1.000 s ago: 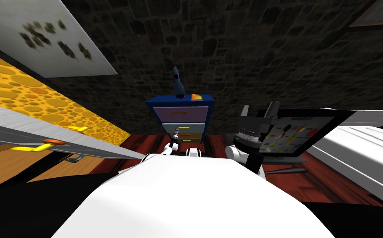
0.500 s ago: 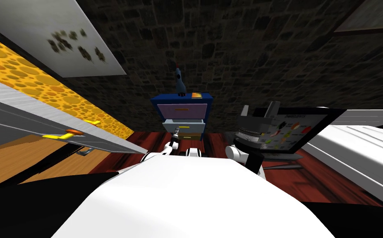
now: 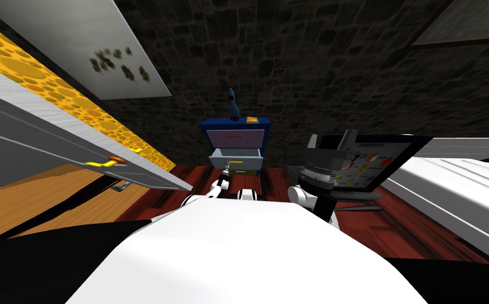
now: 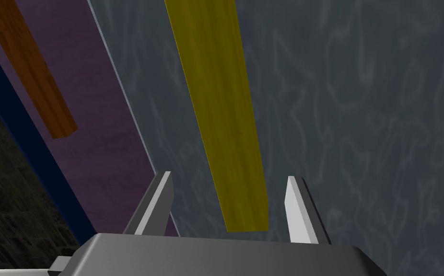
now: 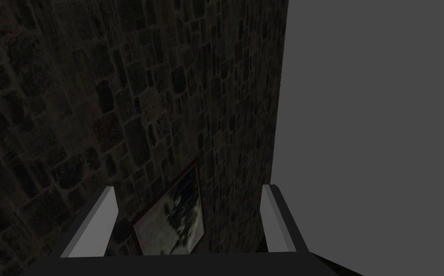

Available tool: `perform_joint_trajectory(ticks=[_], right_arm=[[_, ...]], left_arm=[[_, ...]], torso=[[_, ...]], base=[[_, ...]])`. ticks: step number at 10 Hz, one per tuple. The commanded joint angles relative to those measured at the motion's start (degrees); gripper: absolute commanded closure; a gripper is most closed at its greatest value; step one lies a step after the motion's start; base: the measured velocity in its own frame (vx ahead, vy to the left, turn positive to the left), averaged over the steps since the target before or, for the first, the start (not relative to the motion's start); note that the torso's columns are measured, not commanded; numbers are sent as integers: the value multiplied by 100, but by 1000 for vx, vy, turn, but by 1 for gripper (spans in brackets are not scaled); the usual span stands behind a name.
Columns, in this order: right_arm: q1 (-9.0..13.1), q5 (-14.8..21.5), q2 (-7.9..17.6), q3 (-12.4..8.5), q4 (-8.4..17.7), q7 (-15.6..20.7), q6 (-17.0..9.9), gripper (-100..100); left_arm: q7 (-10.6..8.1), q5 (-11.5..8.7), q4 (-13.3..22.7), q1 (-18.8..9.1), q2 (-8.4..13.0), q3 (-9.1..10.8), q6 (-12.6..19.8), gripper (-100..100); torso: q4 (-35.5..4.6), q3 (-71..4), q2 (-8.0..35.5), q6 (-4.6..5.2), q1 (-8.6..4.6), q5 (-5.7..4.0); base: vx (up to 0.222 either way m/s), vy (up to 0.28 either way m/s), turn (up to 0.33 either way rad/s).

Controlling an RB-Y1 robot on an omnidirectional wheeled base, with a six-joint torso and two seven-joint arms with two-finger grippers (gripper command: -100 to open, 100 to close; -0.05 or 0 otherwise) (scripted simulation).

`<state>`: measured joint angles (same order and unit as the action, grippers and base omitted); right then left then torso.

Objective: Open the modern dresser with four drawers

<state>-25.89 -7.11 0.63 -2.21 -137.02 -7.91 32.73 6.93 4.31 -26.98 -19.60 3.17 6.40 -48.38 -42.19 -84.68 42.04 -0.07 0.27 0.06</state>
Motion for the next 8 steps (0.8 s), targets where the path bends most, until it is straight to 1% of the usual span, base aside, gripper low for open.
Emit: perform_joint_trajectory(ticks=[1,2,3,4,7,8], right_arm=[[-1,0,0,0,0,0,0,0],[-1,0,0,0,-1,0,1,0],[-2,0,0,0,-1,0,1,0],[-1,0,0,0,-1,0,1,0],[-1,0,0,0,-1,0,0,0],[-1,0,0,0,0,0,0,0]], left_arm=[[203,-175,49,-374,-75,-29,344,-100],[203,-175,49,-374,-75,-29,344,-100],[270,-227,-10,-454,-116,-48,476,-100],[270,-227,-10,-454,-116,-48,476,-100],[473,-385,-189,-693,-241,-104,873,-100],[609,-491,-308,-853,-325,-142,1137,-100]], torso=[[7,-17,-26,5,-13,-2],[1,-11,-11,7,-21,-5],[-6,2,8,6,-30,-8],[-11,11,23,7,-33,-9],[-12,16,32,7,-21,-5],[-17,19,38,6,-22,-6]], base=[[-50,48,33],[-38,42,18],[-34,32,20],[-19,19,6],[-49,35,28],[-99,65,57]])
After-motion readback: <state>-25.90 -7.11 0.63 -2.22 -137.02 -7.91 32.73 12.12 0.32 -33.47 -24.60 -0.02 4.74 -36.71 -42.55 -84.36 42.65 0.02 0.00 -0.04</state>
